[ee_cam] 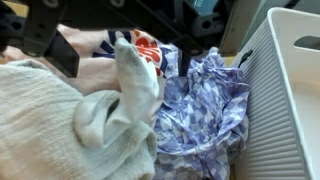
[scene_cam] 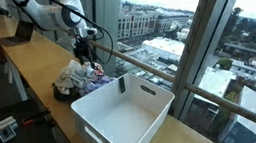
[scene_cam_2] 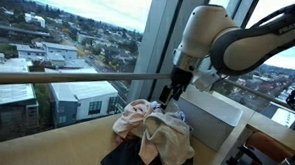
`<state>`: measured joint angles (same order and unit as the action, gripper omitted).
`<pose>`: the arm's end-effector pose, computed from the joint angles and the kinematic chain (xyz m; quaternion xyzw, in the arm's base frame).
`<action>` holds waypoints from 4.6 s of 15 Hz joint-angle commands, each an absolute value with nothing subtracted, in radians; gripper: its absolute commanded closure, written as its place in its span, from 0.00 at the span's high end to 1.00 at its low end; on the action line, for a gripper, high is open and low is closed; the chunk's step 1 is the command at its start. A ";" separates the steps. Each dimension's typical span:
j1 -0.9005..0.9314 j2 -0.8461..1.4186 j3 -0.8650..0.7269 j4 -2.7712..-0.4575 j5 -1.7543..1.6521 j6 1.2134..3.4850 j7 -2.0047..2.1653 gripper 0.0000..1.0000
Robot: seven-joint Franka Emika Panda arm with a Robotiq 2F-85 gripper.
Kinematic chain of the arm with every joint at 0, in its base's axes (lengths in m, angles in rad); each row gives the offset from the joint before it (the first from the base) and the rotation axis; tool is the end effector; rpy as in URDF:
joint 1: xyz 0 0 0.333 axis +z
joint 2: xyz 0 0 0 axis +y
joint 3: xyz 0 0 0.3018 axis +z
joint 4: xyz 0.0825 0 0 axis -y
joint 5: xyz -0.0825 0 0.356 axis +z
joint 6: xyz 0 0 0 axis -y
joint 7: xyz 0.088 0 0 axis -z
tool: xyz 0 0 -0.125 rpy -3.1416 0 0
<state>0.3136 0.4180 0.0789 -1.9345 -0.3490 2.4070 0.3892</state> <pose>0.5614 0.2235 0.2644 0.9864 0.1234 0.0666 0.0853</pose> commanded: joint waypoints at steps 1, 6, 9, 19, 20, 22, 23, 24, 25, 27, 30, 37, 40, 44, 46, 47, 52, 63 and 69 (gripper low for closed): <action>0.310 0.549 0.071 -1.831 -0.313 2.432 0.358 1.00; 0.319 0.691 0.076 -1.737 -0.235 2.410 0.344 1.00; 0.316 0.756 0.072 -1.686 -0.189 2.398 0.328 1.00; 0.301 0.727 0.037 -1.703 -0.135 2.359 0.348 0.75; 0.304 0.704 0.032 -1.725 -0.141 2.364 0.354 0.72; 0.302 0.644 0.037 -1.780 -0.139 2.372 0.357 0.56; 0.301 0.612 0.038 -1.807 -0.139 2.374 0.358 0.49; 0.301 0.573 0.040 -1.839 -0.140 2.375 0.360 0.41; 0.299 0.534 0.042 -1.869 -0.141 2.376 0.361 0.34; 0.290 0.452 0.049 -1.932 -0.136 2.372 0.358 0.19; 0.275 0.318 0.058 -2.014 -0.128 2.358 0.356 0.00; 0.209 0.069 0.044 -2.057 -0.193 2.291 0.359 0.01; 0.137 0.038 0.024 -2.018 -0.249 2.283 0.343 0.01; 0.037 0.060 -0.024 -1.976 -0.263 2.310 0.301 0.01; -0.003 0.090 -0.048 -1.956 -0.252 2.320 0.282 0.01; -0.019 0.102 -0.059 -1.946 -0.243 2.316 0.274 0.31; -0.040 0.077 -0.072 -1.967 -0.247 2.296 0.271 0.60; 0.166 0.092 0.149 -2.163 -0.086 2.367 0.311 1.00; 0.262 0.273 0.229 -2.169 -0.029 2.466 0.254 1.00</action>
